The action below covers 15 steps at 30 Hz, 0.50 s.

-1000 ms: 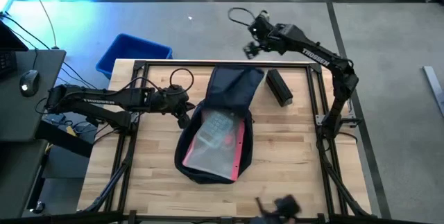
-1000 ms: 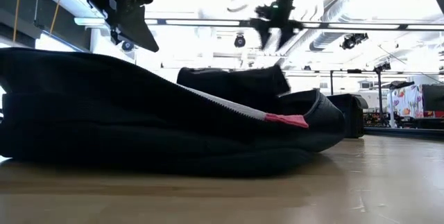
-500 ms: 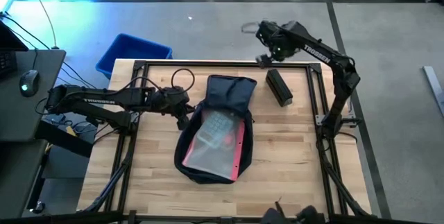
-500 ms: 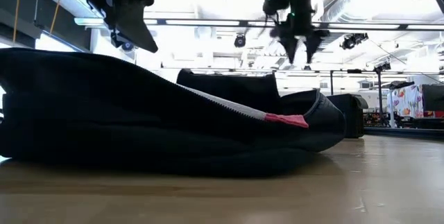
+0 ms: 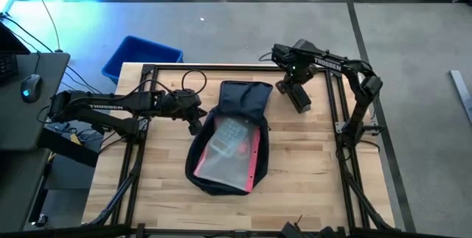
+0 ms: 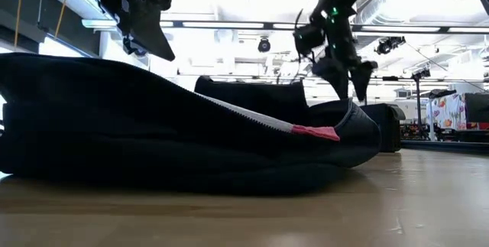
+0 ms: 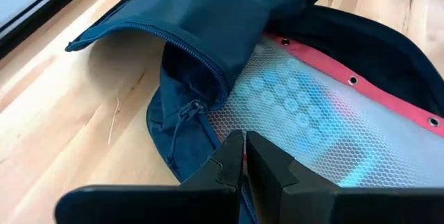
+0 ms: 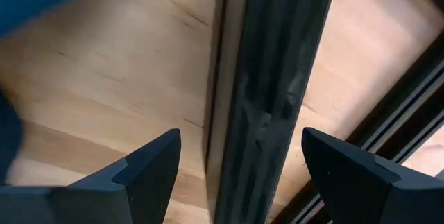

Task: Unpack backpack
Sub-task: Put the black medicine organizer into the blue backpack

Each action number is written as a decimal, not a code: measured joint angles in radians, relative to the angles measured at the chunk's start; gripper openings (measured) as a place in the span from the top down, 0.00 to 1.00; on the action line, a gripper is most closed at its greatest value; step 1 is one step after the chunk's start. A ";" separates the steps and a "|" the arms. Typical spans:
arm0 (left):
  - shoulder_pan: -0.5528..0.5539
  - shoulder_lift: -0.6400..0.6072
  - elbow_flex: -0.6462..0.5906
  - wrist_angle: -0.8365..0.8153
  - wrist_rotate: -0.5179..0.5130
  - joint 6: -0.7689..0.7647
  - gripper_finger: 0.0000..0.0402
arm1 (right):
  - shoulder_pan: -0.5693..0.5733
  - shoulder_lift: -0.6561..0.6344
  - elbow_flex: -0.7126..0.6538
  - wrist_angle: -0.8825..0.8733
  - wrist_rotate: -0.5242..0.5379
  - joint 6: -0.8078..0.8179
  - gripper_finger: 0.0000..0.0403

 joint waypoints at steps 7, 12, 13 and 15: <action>-0.003 0.000 0.000 -0.003 0.006 -0.037 1.00 | -0.020 0.000 -0.134 0.087 -0.005 -0.013 0.30; -0.003 0.000 0.000 -0.003 0.006 -0.048 1.00 | -0.017 0.000 -0.210 0.167 -0.021 -0.030 0.33; -0.003 0.000 0.000 -0.003 0.006 -0.048 1.00 | -0.012 0.000 -0.221 0.179 -0.021 -0.035 0.36; -0.003 0.000 0.000 -0.003 0.006 -0.048 1.00 | -0.003 0.000 -0.232 0.187 -0.020 -0.038 0.44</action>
